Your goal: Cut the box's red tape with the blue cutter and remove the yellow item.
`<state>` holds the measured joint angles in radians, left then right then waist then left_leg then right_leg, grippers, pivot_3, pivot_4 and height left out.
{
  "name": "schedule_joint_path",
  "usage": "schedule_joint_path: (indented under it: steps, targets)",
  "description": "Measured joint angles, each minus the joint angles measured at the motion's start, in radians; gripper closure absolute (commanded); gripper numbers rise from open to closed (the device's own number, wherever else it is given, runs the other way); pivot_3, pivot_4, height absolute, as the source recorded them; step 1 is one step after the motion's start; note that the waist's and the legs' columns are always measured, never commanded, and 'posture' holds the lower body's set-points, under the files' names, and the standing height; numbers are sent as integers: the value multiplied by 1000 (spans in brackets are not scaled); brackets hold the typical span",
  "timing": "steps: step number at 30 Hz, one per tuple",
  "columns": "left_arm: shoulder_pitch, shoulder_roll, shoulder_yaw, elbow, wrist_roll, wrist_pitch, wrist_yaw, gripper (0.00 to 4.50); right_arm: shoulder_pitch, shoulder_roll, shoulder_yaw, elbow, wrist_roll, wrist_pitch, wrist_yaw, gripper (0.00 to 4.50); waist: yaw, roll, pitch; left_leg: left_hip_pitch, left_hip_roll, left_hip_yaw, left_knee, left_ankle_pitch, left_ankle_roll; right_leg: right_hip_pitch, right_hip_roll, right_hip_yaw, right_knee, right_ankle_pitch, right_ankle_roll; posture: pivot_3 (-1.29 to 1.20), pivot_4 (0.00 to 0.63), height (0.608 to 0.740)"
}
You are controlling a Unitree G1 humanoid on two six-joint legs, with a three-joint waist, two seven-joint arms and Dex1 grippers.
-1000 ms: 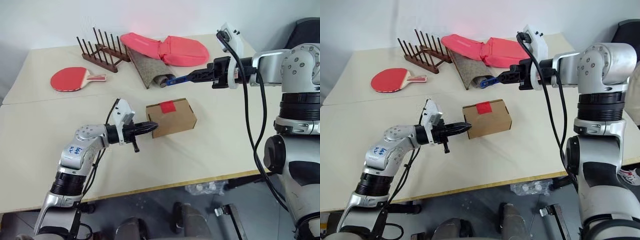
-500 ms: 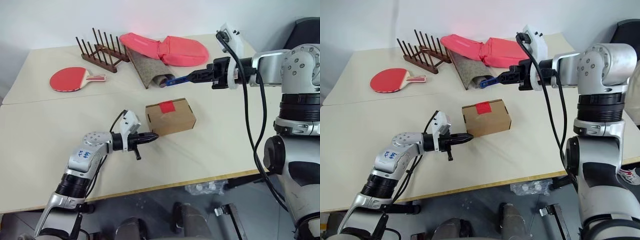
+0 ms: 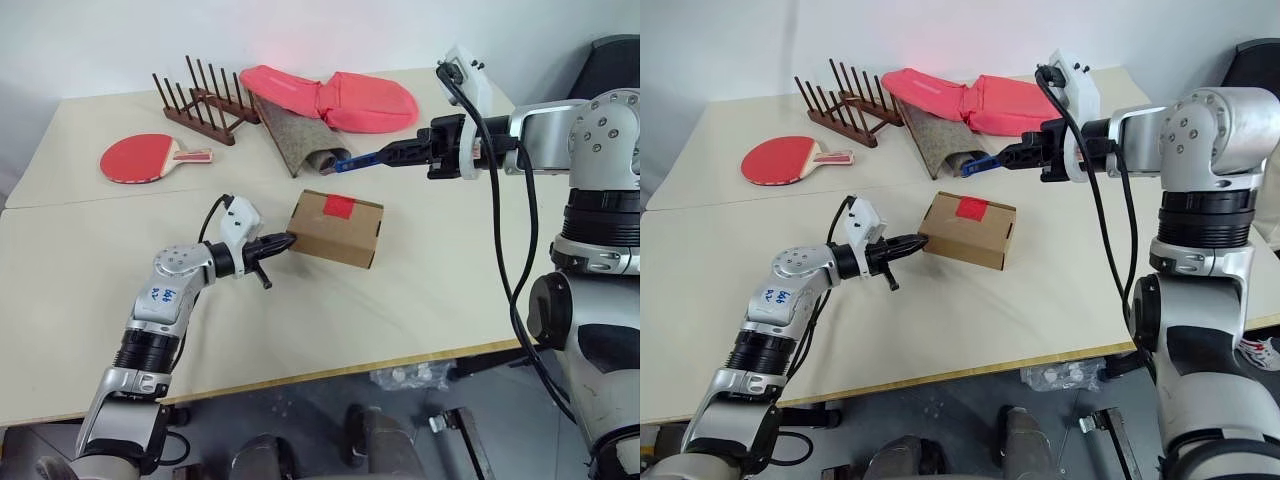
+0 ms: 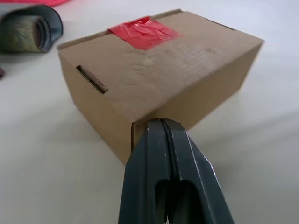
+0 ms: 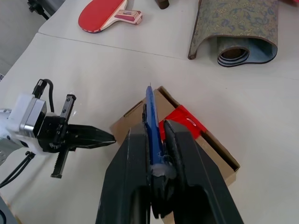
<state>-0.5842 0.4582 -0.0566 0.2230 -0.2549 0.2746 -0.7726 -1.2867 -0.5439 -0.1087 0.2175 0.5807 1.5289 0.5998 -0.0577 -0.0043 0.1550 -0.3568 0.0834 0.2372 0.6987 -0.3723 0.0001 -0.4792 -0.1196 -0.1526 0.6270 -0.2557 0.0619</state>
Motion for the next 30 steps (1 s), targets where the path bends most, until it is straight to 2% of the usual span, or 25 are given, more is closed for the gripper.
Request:
schedule_joint_path:
  steps: [6, 17, 21, 30]
  targets:
    - [0, -5, 14, 21, -1, -18, -3, 4500, 0, 0, 0, 0, 0, 0, 0, 4339, -1, 0, 0, 0, 0, 0, 0, 0, 0, 0, 0, 0, 0, 0, 0, 0, 150, 740]
    - [33, -10, 111, -61, -73, 31, 7, 4500, 36, -12, -7, -22, 0, -1, 0, 4339, -1, 0, 0, 0, 0, 0, 0, 0, 0, 0, 0, 0, 0, 0, 0, 0, 150, 740]
    - [44, 14, 156, -64, -85, 47, 15, 4500, 60, -25, -7, -25, -1, -7, 0, 4339, -2, 0, 0, 0, 0, 0, 0, 0, 0, 0, 0, 0, 0, 0, 0, 0, 150, 740]
    - [46, 13, 157, -106, -93, 65, 31, 4500, 84, -26, -9, -58, 1, -45, 0, 4339, -1, 0, 0, 0, 0, 0, 0, 0, 0, 0, 0, 0, 0, 0, 0, 0, 150, 740]
